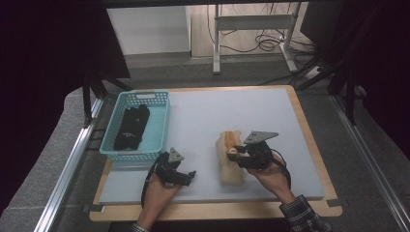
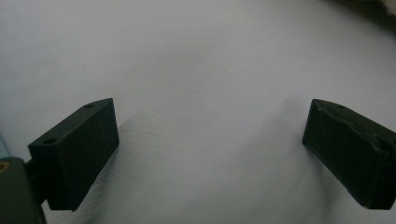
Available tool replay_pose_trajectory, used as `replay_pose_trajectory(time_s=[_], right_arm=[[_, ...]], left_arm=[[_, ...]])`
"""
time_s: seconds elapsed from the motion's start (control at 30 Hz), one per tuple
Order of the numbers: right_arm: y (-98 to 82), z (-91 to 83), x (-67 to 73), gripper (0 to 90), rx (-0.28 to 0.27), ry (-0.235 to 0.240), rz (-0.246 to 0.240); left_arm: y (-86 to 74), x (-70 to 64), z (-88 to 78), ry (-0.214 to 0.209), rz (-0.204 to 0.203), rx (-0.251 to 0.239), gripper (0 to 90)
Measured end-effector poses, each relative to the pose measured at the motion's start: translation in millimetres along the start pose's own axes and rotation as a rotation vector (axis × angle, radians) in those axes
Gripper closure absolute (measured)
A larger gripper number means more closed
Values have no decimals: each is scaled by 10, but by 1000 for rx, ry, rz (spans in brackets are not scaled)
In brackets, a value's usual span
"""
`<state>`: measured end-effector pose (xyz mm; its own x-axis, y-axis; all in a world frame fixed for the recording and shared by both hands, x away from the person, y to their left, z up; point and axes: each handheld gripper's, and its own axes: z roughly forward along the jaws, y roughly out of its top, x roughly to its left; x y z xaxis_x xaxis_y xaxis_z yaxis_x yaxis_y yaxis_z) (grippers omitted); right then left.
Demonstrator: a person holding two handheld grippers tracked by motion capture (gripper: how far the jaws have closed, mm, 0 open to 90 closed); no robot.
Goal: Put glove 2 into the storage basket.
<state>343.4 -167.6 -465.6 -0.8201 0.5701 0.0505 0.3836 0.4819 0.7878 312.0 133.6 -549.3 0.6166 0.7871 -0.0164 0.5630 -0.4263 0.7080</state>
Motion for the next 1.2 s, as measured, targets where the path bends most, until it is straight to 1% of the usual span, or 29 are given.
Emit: replay_pose_trajectory(time_s=[0.2,0.27,0.3,0.33,0.43,0.47,0.53,0.63,0.73,0.77,0.87,1.03,1.13,1.2], right_arm=[[-108,219,-23,554,44,-10,11],[-145,284,-33,527,62,-11,16],[-169,321,-40,500,77,-7,25],[-177,328,-45,485,76,-2,28],[-161,268,-57,428,57,-15,25],[-148,222,-72,415,44,-18,30],[-142,144,-118,405,24,-28,40],[-184,56,-206,411,12,-52,57],[-291,-28,-324,466,16,-66,92],[-320,-44,-344,490,16,-68,102],[-436,-105,-390,609,33,-63,118],[-604,-151,-359,784,68,-43,108],[-674,-142,-314,835,80,-24,107],[-709,-120,-280,855,90,-11,99]], left_arm=[[-1,-4,0,0,-4,-1,39],[-1,-4,-1,-1,-2,0,39],[-1,-3,-1,-1,-1,1,40],[-1,-3,-1,-1,-1,1,39],[-1,-4,0,0,-3,0,40],[-1,-3,0,-1,-3,0,40],[-1,-2,-2,0,0,2,40],[-1,-2,-1,-2,-1,2,39],[-1,-1,0,-2,-1,2,39],[-1,-1,0,-2,-2,2,39],[-1,-1,0,-2,-2,2,39],[-1,-1,0,-2,-2,2,39],[-1,-2,0,-2,-1,2,40],[-1,-2,-1,-2,-1,2,40]])
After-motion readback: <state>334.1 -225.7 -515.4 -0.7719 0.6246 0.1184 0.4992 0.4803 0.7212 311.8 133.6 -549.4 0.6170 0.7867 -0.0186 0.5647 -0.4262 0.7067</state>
